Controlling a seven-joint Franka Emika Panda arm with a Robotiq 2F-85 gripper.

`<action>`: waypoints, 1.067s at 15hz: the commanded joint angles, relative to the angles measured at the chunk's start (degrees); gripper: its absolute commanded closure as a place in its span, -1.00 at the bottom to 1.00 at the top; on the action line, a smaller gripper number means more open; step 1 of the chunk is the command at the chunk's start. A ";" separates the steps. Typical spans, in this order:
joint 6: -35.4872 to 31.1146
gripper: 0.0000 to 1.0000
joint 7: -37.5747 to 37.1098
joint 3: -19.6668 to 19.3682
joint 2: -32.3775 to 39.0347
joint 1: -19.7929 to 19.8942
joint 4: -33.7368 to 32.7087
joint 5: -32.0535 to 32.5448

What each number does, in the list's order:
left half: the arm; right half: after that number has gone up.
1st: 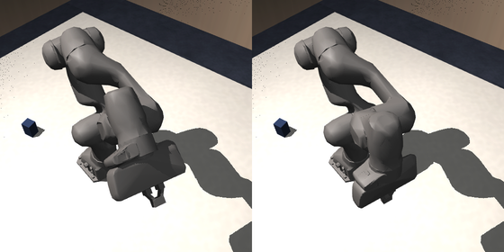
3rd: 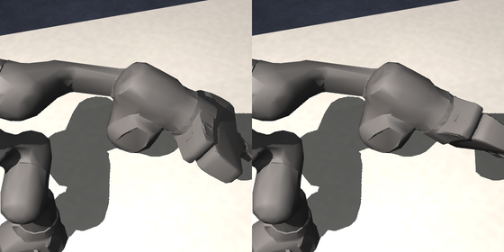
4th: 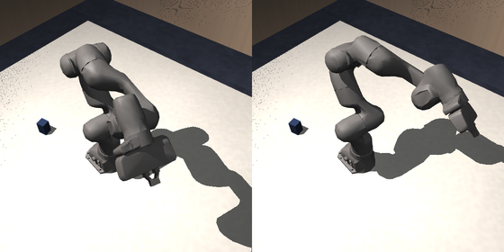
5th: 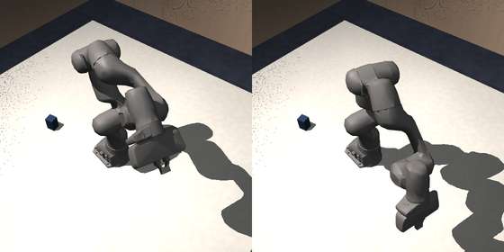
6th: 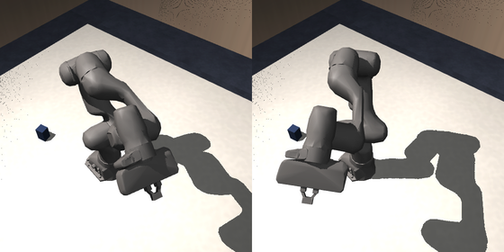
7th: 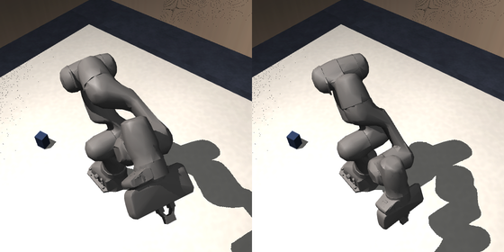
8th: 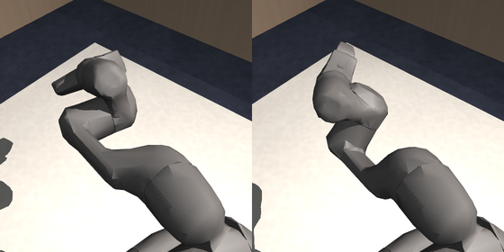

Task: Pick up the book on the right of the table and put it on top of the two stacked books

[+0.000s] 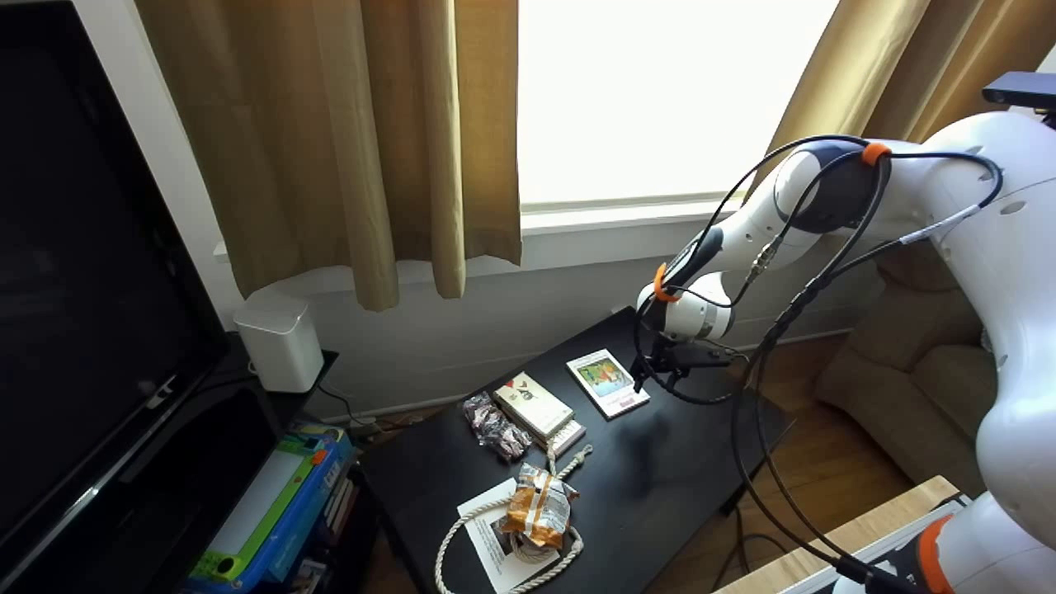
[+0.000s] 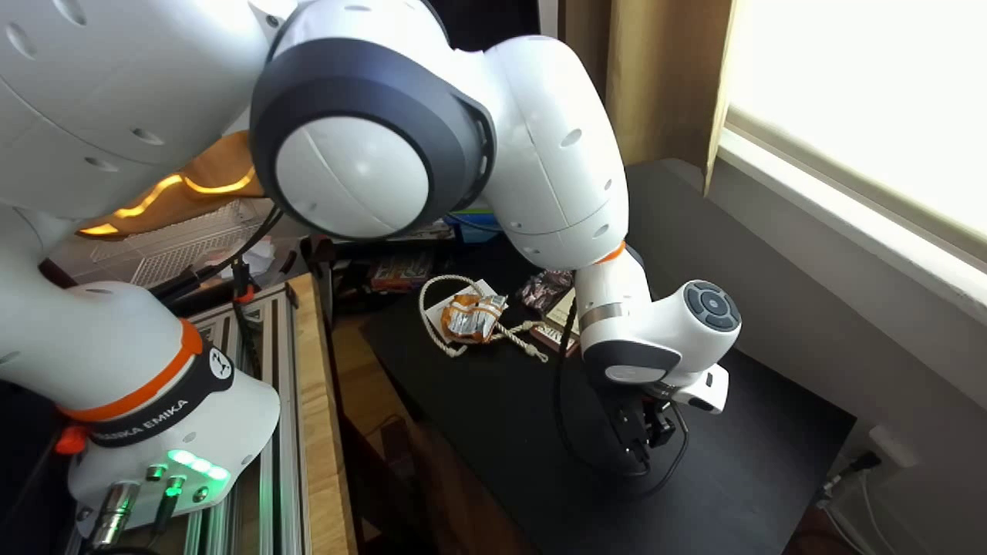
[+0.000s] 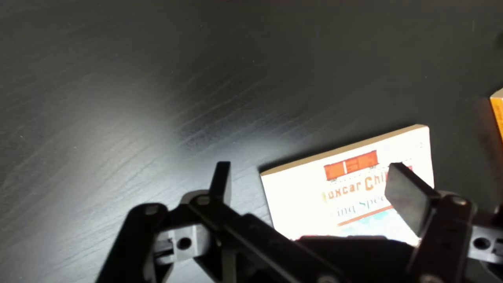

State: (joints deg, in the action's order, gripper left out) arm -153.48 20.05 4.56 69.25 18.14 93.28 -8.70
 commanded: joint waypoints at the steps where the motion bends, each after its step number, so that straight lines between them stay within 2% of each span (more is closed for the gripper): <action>1: 0.27 -1.00 4.70 4.06 6.16 4.11 -7.47 1.61; 9: 5.18 -1.00 11.72 8.30 13.91 7.62 -17.69 2.04; 13: 9.06 -1.00 14.05 8.90 16.71 8.14 -21.94 1.54; 14: 10.07 -0.92 14.31 8.74 17.15 8.10 -22.81 1.39; 16: 12.01 -0.53 14.63 8.35 17.97 7.95 -24.61 1.10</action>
State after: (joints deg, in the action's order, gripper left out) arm -144.53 32.91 12.02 83.59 25.20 73.54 -7.61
